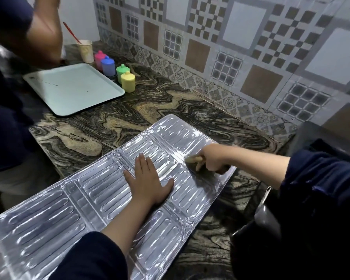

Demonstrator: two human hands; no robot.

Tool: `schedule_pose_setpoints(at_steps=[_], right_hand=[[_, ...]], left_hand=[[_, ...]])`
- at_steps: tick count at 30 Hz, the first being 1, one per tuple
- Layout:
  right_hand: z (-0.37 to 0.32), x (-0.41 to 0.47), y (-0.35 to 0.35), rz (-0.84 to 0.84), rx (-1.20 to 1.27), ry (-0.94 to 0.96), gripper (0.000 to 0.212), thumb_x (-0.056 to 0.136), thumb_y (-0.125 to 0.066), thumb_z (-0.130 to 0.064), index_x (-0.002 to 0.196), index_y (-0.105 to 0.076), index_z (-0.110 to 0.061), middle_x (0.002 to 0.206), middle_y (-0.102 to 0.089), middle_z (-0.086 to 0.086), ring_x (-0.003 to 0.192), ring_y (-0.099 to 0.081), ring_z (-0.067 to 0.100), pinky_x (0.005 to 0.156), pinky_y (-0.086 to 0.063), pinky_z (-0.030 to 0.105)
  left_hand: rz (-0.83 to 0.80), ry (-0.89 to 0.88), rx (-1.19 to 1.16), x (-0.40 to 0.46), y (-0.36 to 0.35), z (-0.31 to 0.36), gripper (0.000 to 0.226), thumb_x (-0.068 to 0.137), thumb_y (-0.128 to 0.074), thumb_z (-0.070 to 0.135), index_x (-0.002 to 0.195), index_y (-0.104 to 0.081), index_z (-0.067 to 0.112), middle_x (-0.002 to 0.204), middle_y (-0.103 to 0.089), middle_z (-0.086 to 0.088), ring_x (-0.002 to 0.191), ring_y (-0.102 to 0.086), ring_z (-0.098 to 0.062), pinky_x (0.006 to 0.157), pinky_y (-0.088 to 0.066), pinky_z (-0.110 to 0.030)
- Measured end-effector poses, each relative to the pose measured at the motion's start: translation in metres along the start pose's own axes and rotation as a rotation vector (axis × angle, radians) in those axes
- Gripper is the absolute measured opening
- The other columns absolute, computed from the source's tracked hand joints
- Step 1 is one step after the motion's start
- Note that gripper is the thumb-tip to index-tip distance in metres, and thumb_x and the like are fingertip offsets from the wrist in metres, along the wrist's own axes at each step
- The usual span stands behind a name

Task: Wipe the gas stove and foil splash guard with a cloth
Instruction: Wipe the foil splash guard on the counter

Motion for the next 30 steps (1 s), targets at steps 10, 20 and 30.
schedule_pose_setpoints(at_steps=[10,20,30], right_hand=[[-0.003,-0.016,-0.060,-0.427,-0.235,0.013,0.039,0.078,-0.057,-0.005,0.111,-0.071,-0.021,0.118,-0.065,0.000,0.100,-0.063,0.028,0.077,-0.051,0.030],[0.028,-0.030,-0.025,-0.401,0.048,-0.193,0.038,0.090,-0.057,-0.008,0.128,-0.057,-0.004,0.137,-0.053,0.017,0.099,-0.047,0.019,0.083,-0.044,0.035],[0.040,-0.018,0.021,-0.228,0.160,-0.077,0.051,0.076,-0.031,0.006,0.109,-0.062,-0.018,0.115,-0.066,0.017,0.101,-0.064,0.032,0.069,-0.050,0.033]], left_hand=[[0.020,0.001,0.007,0.009,-0.002,0.001,0.106,0.081,-0.020,0.077,0.150,0.010,0.002,0.157,0.021,-0.015,0.145,0.020,-0.027,0.108,0.002,-0.067],[0.026,-0.051,-0.006,0.022,0.000,0.014,0.105,0.081,-0.023,0.076,0.151,0.006,0.003,0.158,0.019,-0.014,0.146,0.018,-0.026,0.109,0.002,-0.066],[0.009,-0.100,-0.009,0.069,-0.001,0.067,0.103,0.082,-0.023,0.074,0.150,0.005,0.001,0.158,0.017,-0.018,0.146,0.018,-0.030,0.108,0.004,-0.067]])
Point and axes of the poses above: each hand's wrist, its own x-axis towards the middle knuckle, its own y-axis out of the back of the hand, z = x × y, the point moved 9 cm from there along x, towards the middle knuckle
